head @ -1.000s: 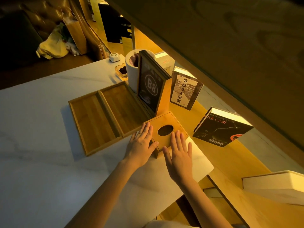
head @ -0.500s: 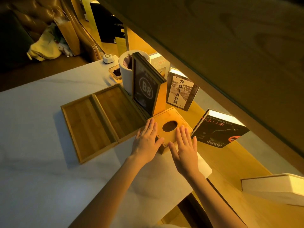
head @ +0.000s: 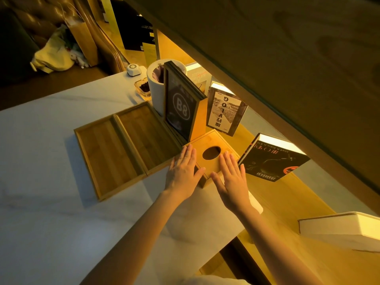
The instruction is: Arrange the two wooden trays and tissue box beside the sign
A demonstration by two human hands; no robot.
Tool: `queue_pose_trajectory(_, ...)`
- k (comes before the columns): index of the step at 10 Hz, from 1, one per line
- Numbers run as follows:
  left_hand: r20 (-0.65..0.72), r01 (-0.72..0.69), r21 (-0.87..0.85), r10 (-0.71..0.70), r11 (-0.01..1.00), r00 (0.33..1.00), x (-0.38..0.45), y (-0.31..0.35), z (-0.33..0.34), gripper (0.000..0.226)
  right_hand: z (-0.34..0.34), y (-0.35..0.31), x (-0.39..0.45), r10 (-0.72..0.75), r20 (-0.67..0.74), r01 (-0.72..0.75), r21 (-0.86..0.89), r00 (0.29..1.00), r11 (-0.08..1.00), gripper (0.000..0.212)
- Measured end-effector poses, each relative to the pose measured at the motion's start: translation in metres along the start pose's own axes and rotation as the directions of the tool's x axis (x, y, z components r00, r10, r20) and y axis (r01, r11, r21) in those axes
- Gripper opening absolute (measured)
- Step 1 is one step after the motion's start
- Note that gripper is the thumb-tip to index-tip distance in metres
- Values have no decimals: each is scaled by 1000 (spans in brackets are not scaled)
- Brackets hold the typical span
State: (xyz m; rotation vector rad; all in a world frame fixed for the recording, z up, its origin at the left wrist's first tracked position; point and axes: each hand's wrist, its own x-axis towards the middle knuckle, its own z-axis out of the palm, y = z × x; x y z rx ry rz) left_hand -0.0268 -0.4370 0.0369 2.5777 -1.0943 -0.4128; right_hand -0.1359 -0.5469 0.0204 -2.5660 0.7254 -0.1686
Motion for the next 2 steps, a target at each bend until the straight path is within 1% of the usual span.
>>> queue_pose_trajectory(1,10,-5,-30,5,1000,1000,1,1,-2,65,-6,-2,1,6,23,-6,-16,1000,1000,69)
queue_pose_trajectory(2,24,-1,-123,4,992,1000,0,1,-12,60,-13,-9,5,5,5,-5,-19,1000,1000,60)
